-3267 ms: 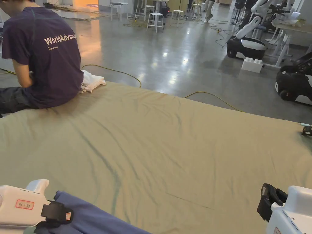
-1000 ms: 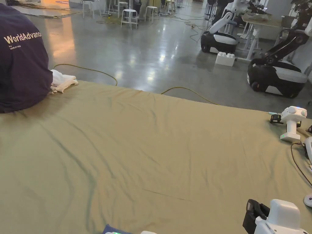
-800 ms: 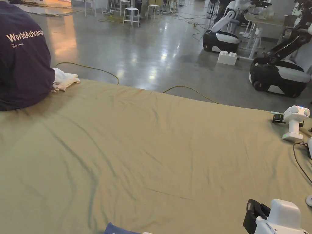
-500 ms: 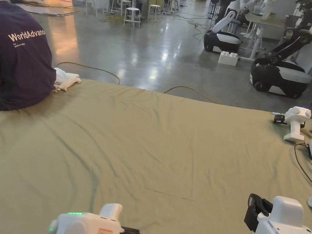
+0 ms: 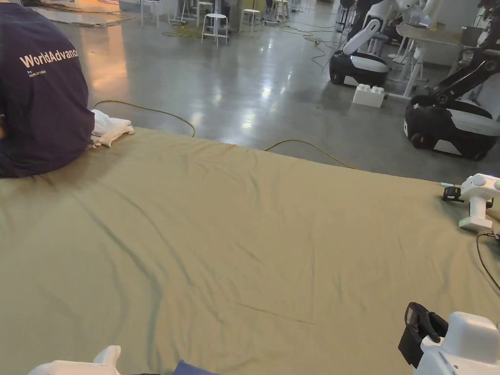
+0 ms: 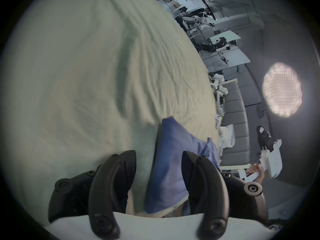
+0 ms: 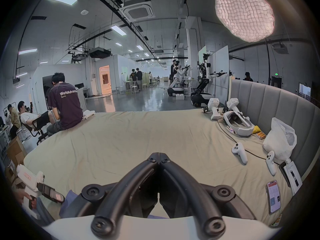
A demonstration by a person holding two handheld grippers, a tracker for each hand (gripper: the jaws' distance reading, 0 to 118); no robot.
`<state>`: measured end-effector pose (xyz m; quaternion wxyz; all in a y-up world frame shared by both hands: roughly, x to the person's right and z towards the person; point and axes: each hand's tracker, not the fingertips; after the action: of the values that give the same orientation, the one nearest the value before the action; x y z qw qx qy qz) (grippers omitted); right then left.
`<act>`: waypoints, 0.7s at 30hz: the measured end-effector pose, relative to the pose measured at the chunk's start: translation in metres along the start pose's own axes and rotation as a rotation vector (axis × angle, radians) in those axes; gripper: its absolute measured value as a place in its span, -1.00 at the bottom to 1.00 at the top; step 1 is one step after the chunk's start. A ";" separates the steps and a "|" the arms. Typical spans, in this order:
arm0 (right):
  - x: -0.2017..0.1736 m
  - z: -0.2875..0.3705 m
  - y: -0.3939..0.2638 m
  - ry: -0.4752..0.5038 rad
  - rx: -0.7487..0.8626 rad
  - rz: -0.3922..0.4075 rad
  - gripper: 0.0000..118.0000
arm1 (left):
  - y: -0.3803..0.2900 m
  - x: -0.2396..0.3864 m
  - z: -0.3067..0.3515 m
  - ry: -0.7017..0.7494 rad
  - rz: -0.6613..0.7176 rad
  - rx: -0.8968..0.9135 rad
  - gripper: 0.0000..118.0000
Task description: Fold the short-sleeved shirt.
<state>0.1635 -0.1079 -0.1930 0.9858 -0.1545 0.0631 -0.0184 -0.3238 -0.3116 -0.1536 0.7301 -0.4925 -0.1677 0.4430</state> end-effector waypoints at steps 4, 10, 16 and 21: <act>-0.002 0.006 0.006 -0.006 0.068 0.011 -1.00 | -0.007 0.003 -0.014 -0.074 -0.067 -0.002 -0.14; -0.005 0.013 0.017 -0.021 0.160 0.017 -1.00 | -0.009 0.008 -0.031 -0.007 -0.073 -0.016 -0.72; -0.005 0.010 0.022 -0.020 0.171 0.008 -1.00 | -0.011 0.024 -0.009 -0.056 -0.100 0.022 -0.81; -0.005 0.009 0.022 -0.015 0.165 0.016 -1.00 | -0.002 0.058 0.029 -0.041 -0.177 0.079 -0.83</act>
<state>0.1599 -0.0836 -0.1904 0.9957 -0.0725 0.0553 -0.0143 -0.3109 -0.2475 -0.1500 0.7816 -0.4375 -0.2082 0.3929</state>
